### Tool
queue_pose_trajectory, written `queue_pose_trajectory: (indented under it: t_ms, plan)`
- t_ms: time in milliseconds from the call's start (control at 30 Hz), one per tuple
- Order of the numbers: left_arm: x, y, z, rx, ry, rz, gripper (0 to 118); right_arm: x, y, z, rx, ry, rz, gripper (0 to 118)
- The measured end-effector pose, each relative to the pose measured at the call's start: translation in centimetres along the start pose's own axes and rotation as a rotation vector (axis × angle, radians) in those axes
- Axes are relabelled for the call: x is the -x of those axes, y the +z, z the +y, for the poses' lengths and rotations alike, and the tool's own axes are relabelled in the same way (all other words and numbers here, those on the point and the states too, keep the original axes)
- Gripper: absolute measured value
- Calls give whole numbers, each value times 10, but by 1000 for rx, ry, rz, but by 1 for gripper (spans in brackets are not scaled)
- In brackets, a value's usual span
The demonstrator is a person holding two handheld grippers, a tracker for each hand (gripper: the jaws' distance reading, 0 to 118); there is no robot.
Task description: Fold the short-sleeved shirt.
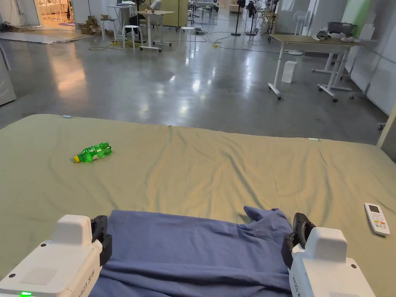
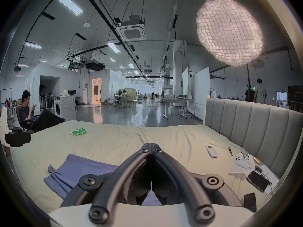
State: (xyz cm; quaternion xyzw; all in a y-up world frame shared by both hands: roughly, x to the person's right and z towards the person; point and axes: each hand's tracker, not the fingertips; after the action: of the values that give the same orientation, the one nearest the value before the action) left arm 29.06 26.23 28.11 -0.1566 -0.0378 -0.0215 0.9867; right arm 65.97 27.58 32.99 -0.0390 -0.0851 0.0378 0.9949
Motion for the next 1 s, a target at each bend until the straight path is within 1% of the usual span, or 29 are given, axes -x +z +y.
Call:
queue_pose_trajectory:
  t_ms: [33,100,167,333,367,433,467,500,600,667,800,867,900,933,967,1000]
  plan:
    - [8,-5,-5,36,6,9,0,-3,0,-2,11,2,4,0]
    - [21,-18,-10,180,37,-17,0,-4,-3,-4,31,5,14,0]
    - [38,-32,-24,270,53,-12,0,-6,-6,-9,56,13,21,0]
    - [65,-73,-48,518,65,-14,1,-9,-13,-24,115,18,29,0]
    - [67,-81,-51,560,66,-13,8,-10,-14,-26,124,16,31,0]
    - [73,-98,-59,621,70,-14,44,-10,-14,-30,147,16,34,0]
    - [75,-106,-62,650,77,-15,60,-11,-15,-32,154,18,34,0]
    - [74,-112,-63,683,85,-15,69,-11,-15,-33,162,21,34,0]
    - [76,-135,-70,748,114,-7,72,-14,-13,-36,182,26,29,0]
    - [72,-147,-76,814,99,-8,72,-17,-13,-39,197,27,21,0]
    - [62,-163,-95,949,17,22,72,-26,-16,-45,224,27,1,0]
    - [57,-158,-91,913,17,21,71,-31,-17,-49,233,28,-6,0]
    - [56,-156,-90,919,11,30,67,-33,-17,-50,238,28,-11,0]
    - [51,-156,-89,931,-2,30,60,-34,-17,-51,242,30,-15,0]
    - [45,-153,-88,932,-26,18,50,-35,-17,-53,247,29,-18,0]
    - [39,-151,-89,926,-51,-1,34,-37,-17,-55,251,25,-19,0]
